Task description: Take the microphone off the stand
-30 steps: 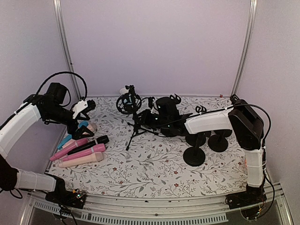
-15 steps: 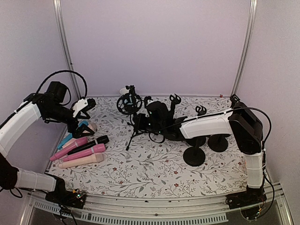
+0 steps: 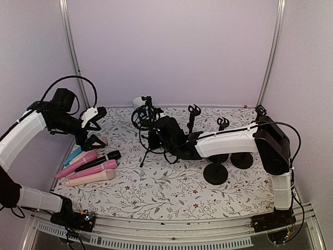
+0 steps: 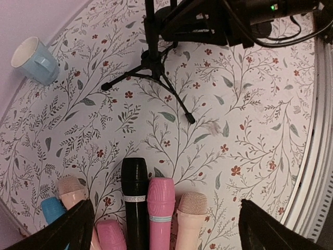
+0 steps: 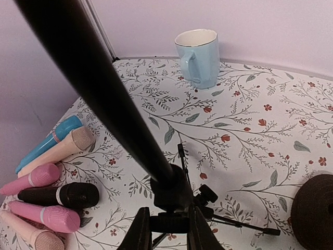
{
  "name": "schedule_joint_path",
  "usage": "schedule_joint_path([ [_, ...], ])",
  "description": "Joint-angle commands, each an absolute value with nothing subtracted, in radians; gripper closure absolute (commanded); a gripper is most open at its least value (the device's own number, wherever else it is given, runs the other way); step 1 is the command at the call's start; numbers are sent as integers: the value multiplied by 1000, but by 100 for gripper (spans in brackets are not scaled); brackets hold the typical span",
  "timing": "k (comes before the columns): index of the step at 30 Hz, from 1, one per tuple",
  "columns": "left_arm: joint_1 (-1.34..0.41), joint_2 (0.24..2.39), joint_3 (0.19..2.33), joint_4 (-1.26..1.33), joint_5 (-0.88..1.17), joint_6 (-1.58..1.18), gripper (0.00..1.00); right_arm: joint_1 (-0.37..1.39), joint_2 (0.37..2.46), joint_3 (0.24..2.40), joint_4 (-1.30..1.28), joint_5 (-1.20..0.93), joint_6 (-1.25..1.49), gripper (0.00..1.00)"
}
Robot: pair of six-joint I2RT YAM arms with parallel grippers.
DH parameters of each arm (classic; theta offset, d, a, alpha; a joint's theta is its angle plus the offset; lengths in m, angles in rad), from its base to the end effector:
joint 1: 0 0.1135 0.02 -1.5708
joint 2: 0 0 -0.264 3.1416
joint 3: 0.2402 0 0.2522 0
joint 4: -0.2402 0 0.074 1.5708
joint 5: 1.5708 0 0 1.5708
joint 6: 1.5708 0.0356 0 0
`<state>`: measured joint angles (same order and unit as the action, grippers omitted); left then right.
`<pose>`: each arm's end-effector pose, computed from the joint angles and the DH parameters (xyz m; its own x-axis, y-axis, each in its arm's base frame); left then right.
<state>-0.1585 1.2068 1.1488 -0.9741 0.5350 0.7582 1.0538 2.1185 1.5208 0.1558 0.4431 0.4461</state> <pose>0.2220 -0.0539 0.3161 -0.3445 0.6541 -0.6734 0.8690 0.4936 0.0350 0.2553 0.4181 0.2052 -0.4469 0.0026 -0.8946 -0.4445 0.8672 0.2246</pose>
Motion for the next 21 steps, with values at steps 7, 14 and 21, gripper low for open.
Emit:
schedule_joint_path([
  [7, -149, 1213, 1180, -1000, 552, 755, 3, 1036, 2044, 1443, 117, 303, 417, 46],
  [14, -149, 1207, 1171, -1003, 557, 758, 3, 947, 1939, 1280, 358, -66, 599, 41],
  [21, -150, 1201, 1166, -1001, 560, 759, 3, 868, 1980, 1232, 574, -274, 907, 46],
])
